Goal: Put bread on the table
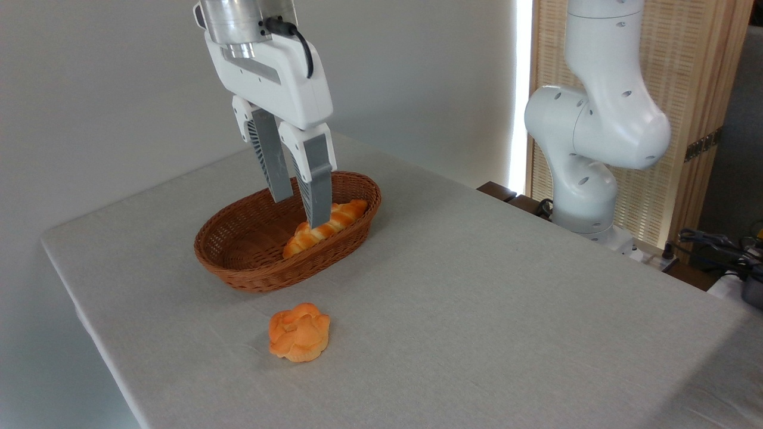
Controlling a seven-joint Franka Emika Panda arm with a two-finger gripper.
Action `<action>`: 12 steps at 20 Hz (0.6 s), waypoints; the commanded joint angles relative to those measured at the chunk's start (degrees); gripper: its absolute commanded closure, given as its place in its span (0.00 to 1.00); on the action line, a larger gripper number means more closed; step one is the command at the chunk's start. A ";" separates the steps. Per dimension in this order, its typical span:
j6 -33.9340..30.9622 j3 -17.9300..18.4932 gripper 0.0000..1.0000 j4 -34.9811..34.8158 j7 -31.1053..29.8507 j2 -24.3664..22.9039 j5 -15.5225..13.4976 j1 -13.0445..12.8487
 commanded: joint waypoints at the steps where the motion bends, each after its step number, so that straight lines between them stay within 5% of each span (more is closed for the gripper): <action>1: -0.52 0.37 0.00 -0.17 -0.15 -0.22 -1.08 1.31; 12: -0.44 0.63 0.00 0.45 -0.06 0.04 -1.17 1.40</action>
